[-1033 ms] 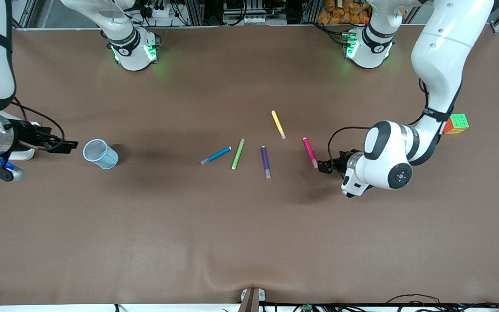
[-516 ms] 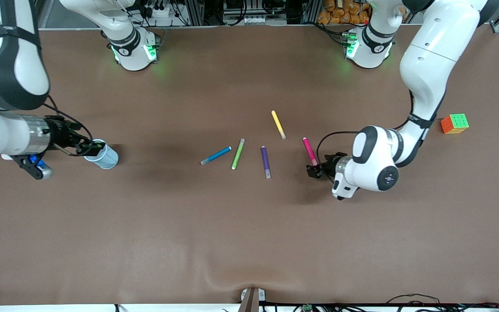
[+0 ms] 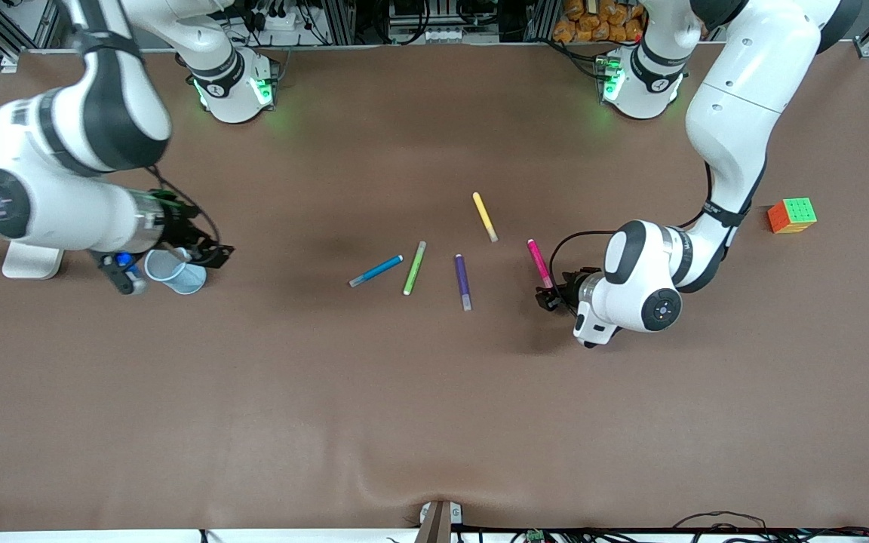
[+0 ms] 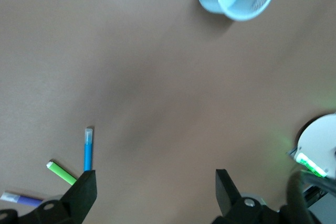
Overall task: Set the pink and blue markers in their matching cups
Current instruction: 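Grasp the pink marker with the left gripper while the right gripper grasps the blue marker, then carry the pink marker over the pink cup while the right gripper carries blue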
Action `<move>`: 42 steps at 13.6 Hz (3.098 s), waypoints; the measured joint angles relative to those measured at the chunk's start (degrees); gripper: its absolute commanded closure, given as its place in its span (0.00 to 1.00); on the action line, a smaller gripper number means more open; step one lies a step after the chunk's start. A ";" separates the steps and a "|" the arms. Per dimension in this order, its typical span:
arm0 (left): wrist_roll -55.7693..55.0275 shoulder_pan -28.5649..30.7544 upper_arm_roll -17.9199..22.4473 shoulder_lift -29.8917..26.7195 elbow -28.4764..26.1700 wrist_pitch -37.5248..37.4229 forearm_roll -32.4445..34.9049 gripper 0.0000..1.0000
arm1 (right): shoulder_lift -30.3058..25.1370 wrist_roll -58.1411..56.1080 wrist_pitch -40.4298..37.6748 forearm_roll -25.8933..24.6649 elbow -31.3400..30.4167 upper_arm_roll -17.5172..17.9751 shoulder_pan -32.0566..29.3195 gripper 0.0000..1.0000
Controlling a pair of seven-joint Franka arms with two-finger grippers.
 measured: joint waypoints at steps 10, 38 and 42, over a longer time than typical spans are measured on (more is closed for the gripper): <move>-3.66 -1.12 -0.09 0.47 -0.06 0.00 0.13 1.00 | 4.81 26.95 20.28 0.94 -10.15 1.38 17.36 0.00; 4.81 13.21 0.56 -35.08 -9.07 -16.34 23.34 1.00 | 22.19 33.69 27.79 -1.65 -5.15 -2.55 21.85 1.00; 4.85 16.92 0.57 -40.99 -20.42 -4.52 23.37 1.00 | 16.66 25.20 5.06 -11.17 -0.19 -7.81 20.80 1.00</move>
